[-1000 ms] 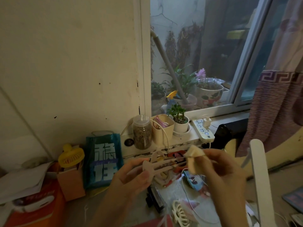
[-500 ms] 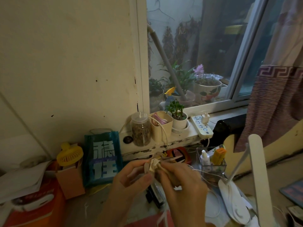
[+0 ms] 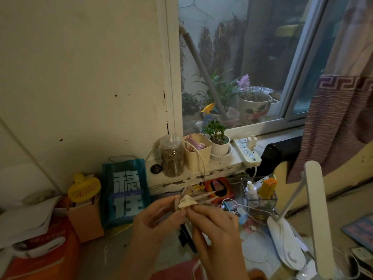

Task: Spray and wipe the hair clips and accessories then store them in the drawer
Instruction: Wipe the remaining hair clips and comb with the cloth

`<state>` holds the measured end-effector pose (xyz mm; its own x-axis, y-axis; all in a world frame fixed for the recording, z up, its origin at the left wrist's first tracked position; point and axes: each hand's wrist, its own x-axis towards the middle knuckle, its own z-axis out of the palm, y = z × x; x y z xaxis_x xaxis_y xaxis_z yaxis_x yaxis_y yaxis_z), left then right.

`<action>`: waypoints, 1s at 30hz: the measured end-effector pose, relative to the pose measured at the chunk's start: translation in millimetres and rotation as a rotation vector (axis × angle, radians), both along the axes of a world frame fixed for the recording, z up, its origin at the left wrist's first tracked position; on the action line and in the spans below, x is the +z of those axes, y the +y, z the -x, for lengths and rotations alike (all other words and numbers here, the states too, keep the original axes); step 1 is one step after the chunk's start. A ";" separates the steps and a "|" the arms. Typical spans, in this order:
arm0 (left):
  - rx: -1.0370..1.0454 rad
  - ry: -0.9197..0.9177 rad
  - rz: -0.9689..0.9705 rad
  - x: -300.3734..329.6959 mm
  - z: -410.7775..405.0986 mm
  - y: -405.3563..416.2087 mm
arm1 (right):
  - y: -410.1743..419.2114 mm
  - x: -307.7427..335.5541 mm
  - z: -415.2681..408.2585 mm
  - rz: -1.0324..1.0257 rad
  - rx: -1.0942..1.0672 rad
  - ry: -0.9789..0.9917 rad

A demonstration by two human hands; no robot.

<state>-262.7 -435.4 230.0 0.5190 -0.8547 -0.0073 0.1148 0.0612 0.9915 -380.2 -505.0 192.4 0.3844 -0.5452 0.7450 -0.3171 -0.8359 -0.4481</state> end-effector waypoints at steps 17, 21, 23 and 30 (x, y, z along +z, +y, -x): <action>0.103 0.159 -0.045 1.1 -12.6 2.4 | -9.0 -7.7 42.9 -0.393 0.124 -0.065; 0.097 0.155 -0.043 3.7 -16.6 6.7 | -25.7 5.6 53.4 -0.772 0.030 -0.333; 0.078 0.143 -0.053 2.5 -17.2 7.8 | -38.6 12.1 52.7 -0.800 -0.016 -0.351; -0.051 0.090 -0.104 1.4 -13.7 9.8 | -47.2 27.6 40.9 -1.066 0.305 -0.367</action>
